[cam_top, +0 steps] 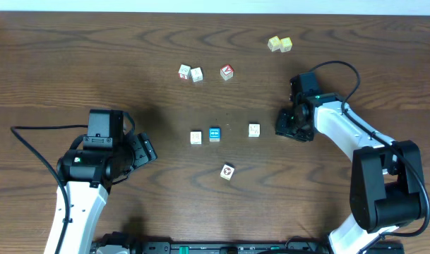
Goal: Lift 5 blocks
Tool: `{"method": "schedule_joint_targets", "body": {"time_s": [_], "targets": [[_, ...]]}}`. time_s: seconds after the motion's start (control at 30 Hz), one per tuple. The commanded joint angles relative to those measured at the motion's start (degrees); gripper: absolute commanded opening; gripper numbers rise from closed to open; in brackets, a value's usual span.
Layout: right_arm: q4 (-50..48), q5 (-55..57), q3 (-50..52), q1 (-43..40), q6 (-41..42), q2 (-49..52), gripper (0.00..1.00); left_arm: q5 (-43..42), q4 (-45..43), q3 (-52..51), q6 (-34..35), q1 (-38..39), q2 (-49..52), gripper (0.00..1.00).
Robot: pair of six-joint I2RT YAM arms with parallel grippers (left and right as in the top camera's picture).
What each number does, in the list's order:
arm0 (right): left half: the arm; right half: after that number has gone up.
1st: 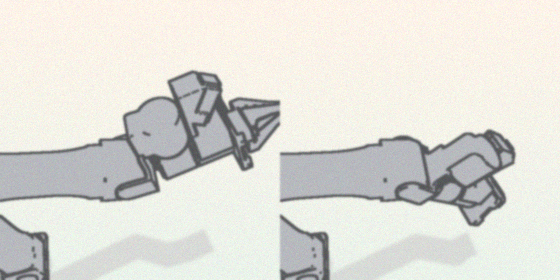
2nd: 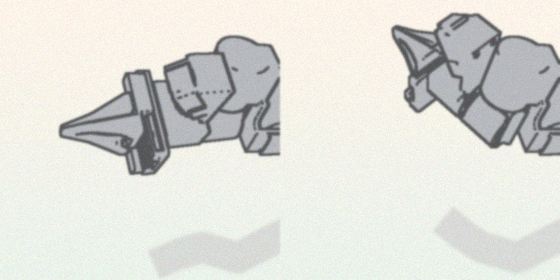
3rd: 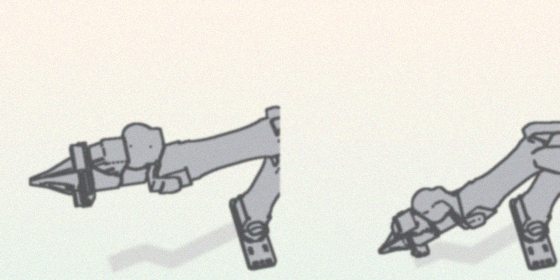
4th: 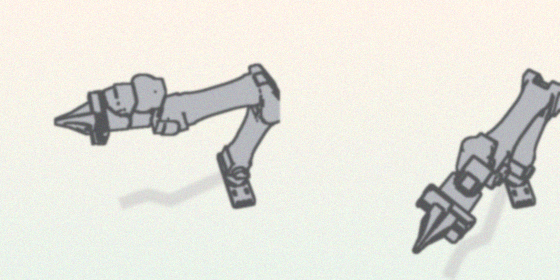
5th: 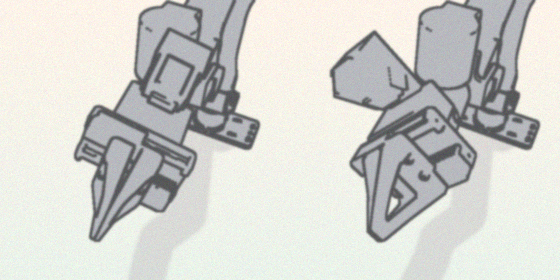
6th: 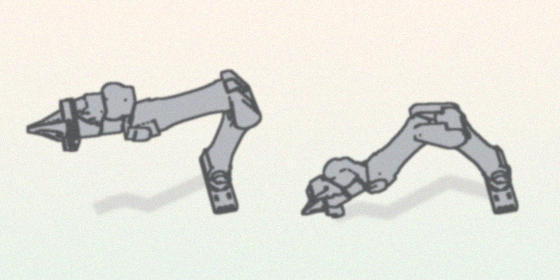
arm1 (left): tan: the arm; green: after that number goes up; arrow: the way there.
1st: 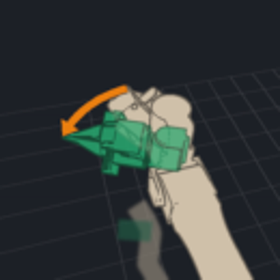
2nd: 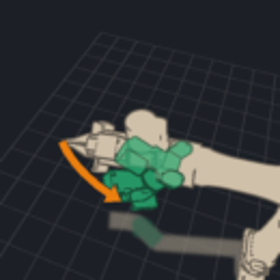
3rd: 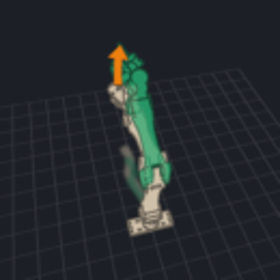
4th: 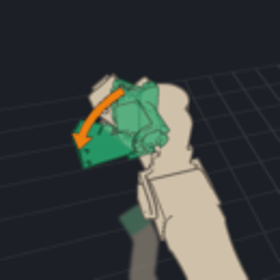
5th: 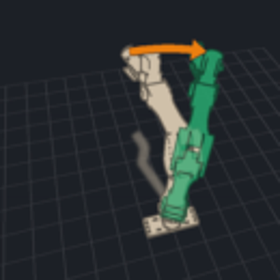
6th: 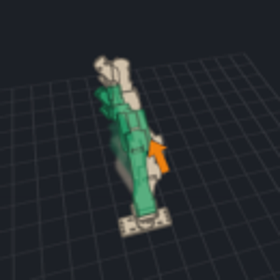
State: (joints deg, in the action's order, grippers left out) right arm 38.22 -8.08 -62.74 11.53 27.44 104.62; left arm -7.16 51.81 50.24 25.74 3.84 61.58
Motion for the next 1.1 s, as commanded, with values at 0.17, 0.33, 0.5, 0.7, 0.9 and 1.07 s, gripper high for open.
{"method": "schedule_joint_targets", "body": {"time_s": [0.17,0.33,0.5,0.7,0.9,1.07], "targets": [[3.52,-8.52,-4.94,0.9,-4.09,-0.02,0.35,0.31,-0.04,0.87,0.5,-0.28,0.15,0.81],[6.6,-8.85,-6.99,0.83,-4.44,-0.02,0.31,0.31,-0.04,0.87,0.5,-0.28,0.15,0.81],[6.03,-3.72,-6.93,0.9,-3.5,-0.02,0.4,0.31,-0.07,0.87,0.5,-0.28,0.15,0.81],[3.93,7.19,-6.84,1.31,-9.99,0.02,0.46,0.28,-0.63,0.87,0.52,-0.28,0.15,0.82],[2.01,4.59,-6.84,1.42,-20.83,0.04,0.48,0.28,-0.48,0.87,0.52,-0.28,0.15,0.81],[1.07,0.2,-6.82,2.14,-16.76,0.33,0.48,0.28,-0.68,0.87,0.52,-0.28,0.15,0.81]]}}
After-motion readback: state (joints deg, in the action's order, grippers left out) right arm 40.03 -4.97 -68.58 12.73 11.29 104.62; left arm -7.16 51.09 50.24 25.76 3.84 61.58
